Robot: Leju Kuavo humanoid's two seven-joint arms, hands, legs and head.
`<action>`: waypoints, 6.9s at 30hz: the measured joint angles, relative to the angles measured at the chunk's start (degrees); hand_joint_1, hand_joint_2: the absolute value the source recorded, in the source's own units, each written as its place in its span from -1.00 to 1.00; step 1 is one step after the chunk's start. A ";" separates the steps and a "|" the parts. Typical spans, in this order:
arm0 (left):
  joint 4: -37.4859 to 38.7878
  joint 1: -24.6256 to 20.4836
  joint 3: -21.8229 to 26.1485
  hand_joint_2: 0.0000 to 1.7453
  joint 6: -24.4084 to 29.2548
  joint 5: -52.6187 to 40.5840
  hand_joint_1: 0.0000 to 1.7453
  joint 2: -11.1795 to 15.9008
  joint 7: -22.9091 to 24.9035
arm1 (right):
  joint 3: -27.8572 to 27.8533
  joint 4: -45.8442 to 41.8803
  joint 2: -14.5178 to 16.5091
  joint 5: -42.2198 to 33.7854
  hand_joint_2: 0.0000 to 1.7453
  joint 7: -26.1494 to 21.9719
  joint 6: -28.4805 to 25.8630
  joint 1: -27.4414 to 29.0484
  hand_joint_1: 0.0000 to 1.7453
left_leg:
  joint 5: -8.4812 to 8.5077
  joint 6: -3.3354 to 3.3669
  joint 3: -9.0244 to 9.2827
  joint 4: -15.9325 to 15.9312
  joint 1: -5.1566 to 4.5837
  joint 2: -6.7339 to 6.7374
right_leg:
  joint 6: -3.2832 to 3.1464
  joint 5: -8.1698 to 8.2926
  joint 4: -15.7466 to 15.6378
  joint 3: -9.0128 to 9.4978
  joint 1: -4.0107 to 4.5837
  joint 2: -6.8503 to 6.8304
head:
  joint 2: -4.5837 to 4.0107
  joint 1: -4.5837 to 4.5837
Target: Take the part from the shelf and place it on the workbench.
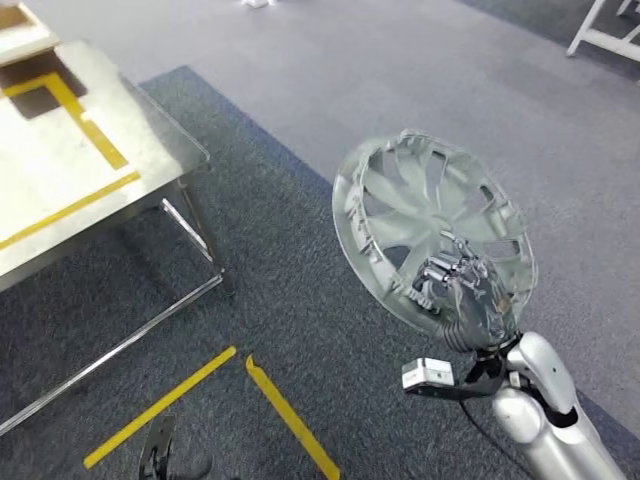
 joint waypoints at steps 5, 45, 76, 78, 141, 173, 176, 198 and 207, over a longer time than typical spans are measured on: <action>0.00 -0.08 0.00 1.00 -0.01 0.00 -1.00 -0.16 0.13 | 1.31 -0.22 -0.38 0.26 1.00 0.05 0.01 -0.85 1.00 | -0.15 0.29 0.18 0.12 0.04 -4.01 | 0.22 -1.26 9.69 -6.32 -0.01 2.45 | 0.00 0.34; 0.10 0.10 -0.02 1.00 -0.01 -0.29 -1.00 0.08 0.46 | 5.18 -1.61 -2.21 0.36 1.00 1.12 -1.10 -2.90 1.00 | -0.21 -2.67 -2.63 2.54 0.14 -5.15 | -2.03 4.54 -4.40 0.67 -0.23 4.15 | 0.00 -0.10; 0.30 0.15 -0.89 1.00 0.56 -1.43 -1.00 -0.08 0.51 | 6.84 -1.97 -3.58 0.86 1.00 3.25 -2.83 -3.26 1.00 | -1.49 -2.42 -2.50 3.74 -0.06 -4.18 | -2.13 4.62 -4.14 0.21 -0.40 4.78 | 0.00 -0.04; 0.31 -0.04 -0.92 1.00 0.52 -1.46 -1.00 -0.10 0.46 | 6.66 -1.97 -3.67 0.81 1.00 3.26 -3.21 -2.88 1.00 | -4.86 -2.93 -5.61 10.76 0.15 -1.78 | -2.58 4.46 -4.16 0.50 -0.23 4.01 | 0.00 -0.34; 0.55 -0.40 -1.42 1.00 0.59 -2.49 -1.00 0.14 1.53 | 4.19 -2.82 -4.03 -0.25 1.00 2.20 -4.86 0.27 1.00 | -9.00 -2.72 -5.55 16.22 0.26 -1.24 | -3.21 4.69 -4.56 0.26 0.16 2.47 | 0.01 -0.49; 0.91 -0.47 -1.49 1.00 0.16 -2.67 -1.00 0.46 2.37 | 4.16 -3.02 -4.05 -0.18 1.00 2.18 -5.29 1.02 1.00 | -8.06 -2.75 -5.51 14.75 0.40 -1.23 | -2.93 4.58 -5.41 1.51 0.25 2.43 | 0.02 -0.55; 0.93 -0.53 -1.49 1.00 0.14 -2.68 -1.00 0.49 2.38 | 4.17 -3.01 -4.04 -0.20 1.00 2.15 -5.34 0.98 1.00 | -1.28 -2.43 -2.59 4.54 0.39 -1.13 | -2.27 3.16 -5.43 3.17 0.26 2.41 | 0.01 -0.53; 1.07 -0.73 -1.87 1.00 0.01 -3.11 -1.00 0.13 2.52 | 4.00 -3.04 -4.23 -0.09 1.00 2.21 -5.84 0.87 1.00 | -4.99 -1.06 3.35 3.21 -0.90 -1.34 | -3.25 6.15 -5.81 0.02 1.03 2.38 | 0.01 -0.17; 1.14 -0.69 -1.88 1.00 -0.01 -3.21 -1.00 0.20 2.53 | 4.10 -3.01 -4.23 0.01 1.00 2.27 -5.81 1.06 1.00 | -0.92 -3.16 -1.49 3.50 0.70 -1.04 | -2.04 2.69 -5.92 4.12 0.30 2.48 | 0.00 -0.47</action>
